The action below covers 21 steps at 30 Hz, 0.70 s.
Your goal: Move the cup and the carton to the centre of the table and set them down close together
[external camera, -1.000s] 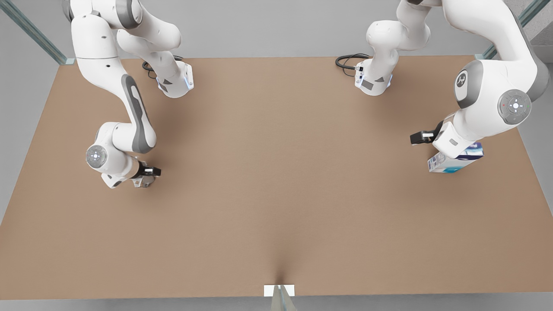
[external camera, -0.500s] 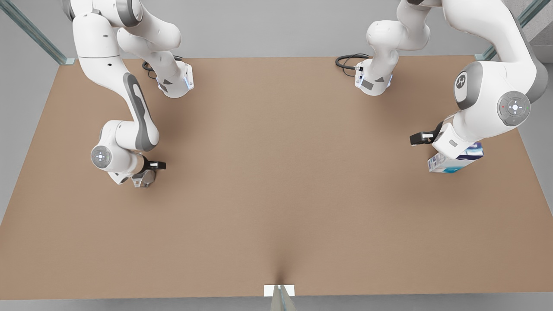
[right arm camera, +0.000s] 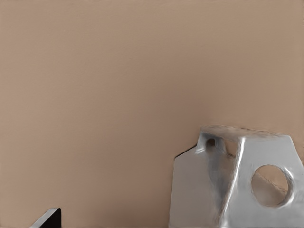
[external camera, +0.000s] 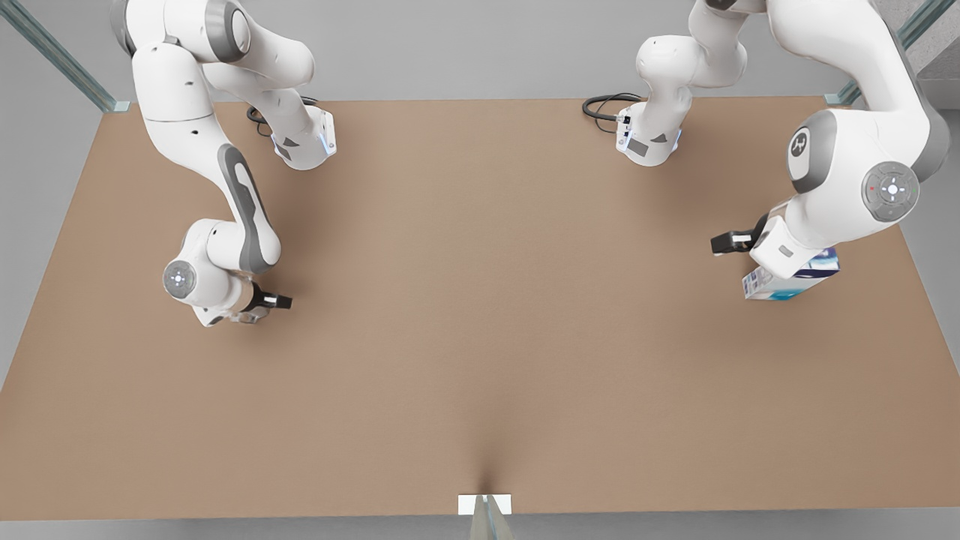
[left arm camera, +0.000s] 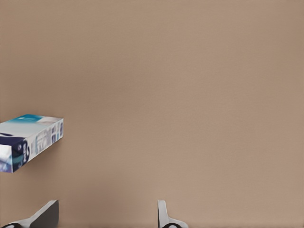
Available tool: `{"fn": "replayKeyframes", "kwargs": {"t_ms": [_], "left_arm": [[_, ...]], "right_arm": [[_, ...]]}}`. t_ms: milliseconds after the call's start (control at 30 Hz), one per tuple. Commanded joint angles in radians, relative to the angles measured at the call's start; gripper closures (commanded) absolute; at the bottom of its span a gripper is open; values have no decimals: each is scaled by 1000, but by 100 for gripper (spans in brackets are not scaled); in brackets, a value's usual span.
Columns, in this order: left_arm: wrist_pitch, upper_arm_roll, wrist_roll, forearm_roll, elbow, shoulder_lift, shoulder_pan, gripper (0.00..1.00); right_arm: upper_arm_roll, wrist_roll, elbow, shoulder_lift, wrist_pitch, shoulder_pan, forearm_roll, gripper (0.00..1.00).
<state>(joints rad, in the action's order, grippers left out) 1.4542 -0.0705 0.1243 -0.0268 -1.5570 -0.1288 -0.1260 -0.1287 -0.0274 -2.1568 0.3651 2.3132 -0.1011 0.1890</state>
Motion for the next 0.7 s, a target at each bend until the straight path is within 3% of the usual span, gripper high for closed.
{"fn": "replayKeyframes", "kwargs": {"t_ms": [0,167,200,233,267,667], "left_arm": [[0,0,0,-1,0,0,0,0],[0,0,0,1,0,0,0,0],[0,0,0,1,2,1,0,0],[0,0,0,1,2,1,0,0],[0,0,0,1,2,1,0,0],[0,0,0,1,2,3,0,0]], "right_arm": [[0,-20,2,2,0,0,-16,0],[-9,-155,17,12,-14,3,-62,3],[-9,-155,17,12,-17,3,-60,16],[-11,-157,17,14,-15,4,-60,59],[-9,-157,17,14,-9,6,-57,79],[-11,-154,40,3,-43,12,-57,79]]}}
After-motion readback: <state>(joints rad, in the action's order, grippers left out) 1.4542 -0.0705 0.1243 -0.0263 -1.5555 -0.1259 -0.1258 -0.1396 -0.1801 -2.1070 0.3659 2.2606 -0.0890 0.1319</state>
